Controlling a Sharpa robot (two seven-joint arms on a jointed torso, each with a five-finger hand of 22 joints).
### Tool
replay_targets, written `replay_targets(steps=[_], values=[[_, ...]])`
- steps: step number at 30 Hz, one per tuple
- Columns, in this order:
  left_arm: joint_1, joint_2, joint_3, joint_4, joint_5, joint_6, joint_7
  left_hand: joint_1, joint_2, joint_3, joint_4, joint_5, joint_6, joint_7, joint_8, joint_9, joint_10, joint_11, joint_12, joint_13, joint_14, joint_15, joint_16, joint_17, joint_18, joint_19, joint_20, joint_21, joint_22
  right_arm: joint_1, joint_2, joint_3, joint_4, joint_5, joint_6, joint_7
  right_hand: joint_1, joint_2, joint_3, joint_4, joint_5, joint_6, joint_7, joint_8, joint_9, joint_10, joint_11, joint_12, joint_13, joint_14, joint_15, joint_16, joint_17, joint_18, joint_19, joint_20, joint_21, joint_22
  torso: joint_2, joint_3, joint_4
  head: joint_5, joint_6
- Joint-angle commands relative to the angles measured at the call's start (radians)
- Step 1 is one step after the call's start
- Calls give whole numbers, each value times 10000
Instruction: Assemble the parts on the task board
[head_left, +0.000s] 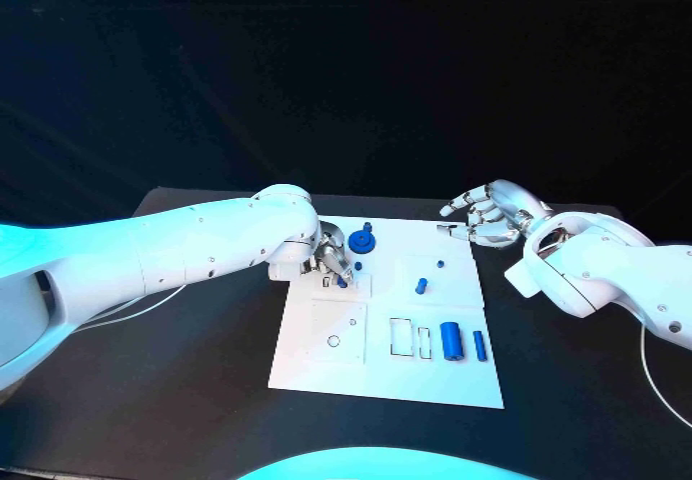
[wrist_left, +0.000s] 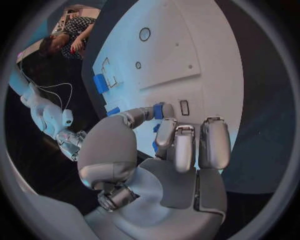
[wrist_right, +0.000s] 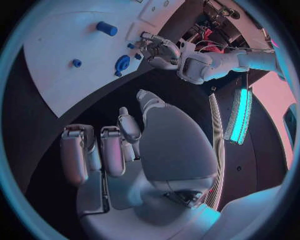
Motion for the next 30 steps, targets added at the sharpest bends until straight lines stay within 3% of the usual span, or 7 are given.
replay_targets(steps=[1, 15, 30], values=[[-132, 98, -85, 9, -3, 334, -2, 9, 152, 1011, -1098, -50, 298, -343, -3, -38, 98, -13, 57, 28, 1012, -74, 48, 2405, -164, 61, 4, 52, 23, -4, -5, 1, 23, -99, 121, 54, -57, -7, 63, -3, 37, 71, -17, 44, -9, -16, -25, -41, -4, 797, -4, -48, 1541, 84, 624, 2, -22, 2140, -1, -4, 2, -11, -10], [-131, 125, -91, -82, -217, 506, -14, -386, 85, -602, -388, -261, 407, -423, -23, -334, 103, -68, 47, 148, 1019, -123, 65, 2432, -173, 90, -43, 38, 62, -3, -5, 1, 22, -99, 109, 60, -57, -7, 63, -3, 37, 71, -17, 44, -9, -16, -25, -41, -4, 797, -4, -48, 1541, 84, 624, 2, -22, 2140, -4, 0, 4, -22, -27], [-131, 128, -93, -194, -318, 527, -18, -471, 77, -1282, 18, -337, 468, -431, -38, -468, 127, -77, 65, 241, 1032, -131, 93, 2482, -180, 110, -58, 42, 97, -3, 3, 1, 33, -166, 71, 78, -81, -33, 108, -2, 37, 70, -18, 53, -17, -24, -26, -54, -23, 792, -5, -61, 1524, 90, 615, 0, -49, 2128, -1, -8, 4, -34, -39]])
